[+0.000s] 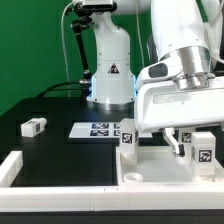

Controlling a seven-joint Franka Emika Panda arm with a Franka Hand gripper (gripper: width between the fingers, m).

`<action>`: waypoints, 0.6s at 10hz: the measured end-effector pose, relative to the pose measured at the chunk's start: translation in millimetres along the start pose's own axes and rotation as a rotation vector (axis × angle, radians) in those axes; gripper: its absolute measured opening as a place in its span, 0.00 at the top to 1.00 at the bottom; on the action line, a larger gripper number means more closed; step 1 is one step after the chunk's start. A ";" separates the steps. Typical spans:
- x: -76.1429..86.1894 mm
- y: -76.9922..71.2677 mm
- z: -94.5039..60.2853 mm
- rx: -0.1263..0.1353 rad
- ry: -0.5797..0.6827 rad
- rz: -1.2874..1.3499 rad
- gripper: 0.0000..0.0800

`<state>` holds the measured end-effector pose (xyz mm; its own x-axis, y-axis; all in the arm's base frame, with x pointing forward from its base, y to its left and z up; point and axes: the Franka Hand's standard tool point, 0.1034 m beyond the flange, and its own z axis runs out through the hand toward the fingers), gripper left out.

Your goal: Assemble square table

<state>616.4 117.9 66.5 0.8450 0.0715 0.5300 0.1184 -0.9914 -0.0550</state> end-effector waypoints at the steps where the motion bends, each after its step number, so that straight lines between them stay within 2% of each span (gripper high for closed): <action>1: 4.0 4.5 -11.5 0.014 -0.070 0.019 0.19; 2: 12.0 3.2 -27.9 0.027 -0.131 0.070 0.19; 3: 14.2 -1.3 -33.5 0.029 -0.184 0.112 0.19; 4: 15.0 -0.3 -31.5 0.016 -0.183 0.128 0.19; 5: 8.8 1.1 -29.9 0.021 -0.229 0.131 0.19; 6: 5.8 -2.3 -30.1 0.042 -0.306 0.138 0.19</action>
Offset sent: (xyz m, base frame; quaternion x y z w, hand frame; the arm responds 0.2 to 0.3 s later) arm 0.0051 -0.0169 0.0056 -0.0762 -0.0526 0.0527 0.9943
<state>605.4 117.3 95.1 0.9712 -0.0268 0.2366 0.0083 -0.9892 -0.1463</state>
